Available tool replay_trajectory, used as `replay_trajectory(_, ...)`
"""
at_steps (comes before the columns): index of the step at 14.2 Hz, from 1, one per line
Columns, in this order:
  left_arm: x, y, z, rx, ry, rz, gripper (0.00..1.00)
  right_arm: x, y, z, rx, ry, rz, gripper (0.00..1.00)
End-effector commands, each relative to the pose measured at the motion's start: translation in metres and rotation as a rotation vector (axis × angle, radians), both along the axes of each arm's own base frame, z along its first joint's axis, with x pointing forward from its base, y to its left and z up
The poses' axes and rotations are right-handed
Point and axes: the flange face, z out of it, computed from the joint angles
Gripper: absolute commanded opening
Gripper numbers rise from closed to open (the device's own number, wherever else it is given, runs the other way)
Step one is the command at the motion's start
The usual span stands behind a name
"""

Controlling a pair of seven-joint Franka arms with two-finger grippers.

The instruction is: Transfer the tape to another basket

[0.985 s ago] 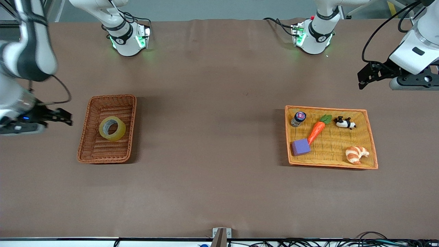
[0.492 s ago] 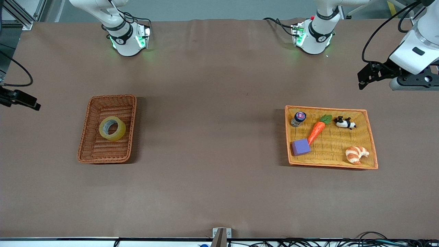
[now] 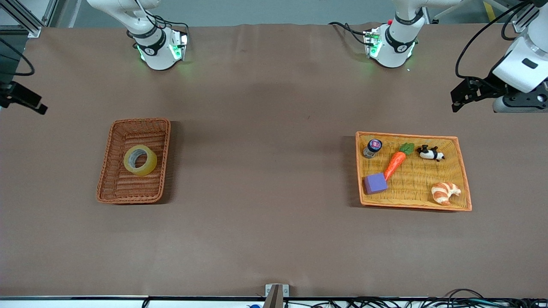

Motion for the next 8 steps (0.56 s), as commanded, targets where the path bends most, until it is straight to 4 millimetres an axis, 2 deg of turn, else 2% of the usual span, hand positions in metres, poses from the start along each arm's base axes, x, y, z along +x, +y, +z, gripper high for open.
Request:
replay_trajectory(1,0.001,0.002,0.008,-0.024,-0.012,-0.006,1.00,-0.004,0.019,-0.003,0.011,0.003,0.014,1.00)
replay_trajectory(8,0.002,0.002,0.006,-0.023,-0.004,-0.007,1.00,-0.003,0.008,-0.001,-0.002,-0.003,0.041,1.00)
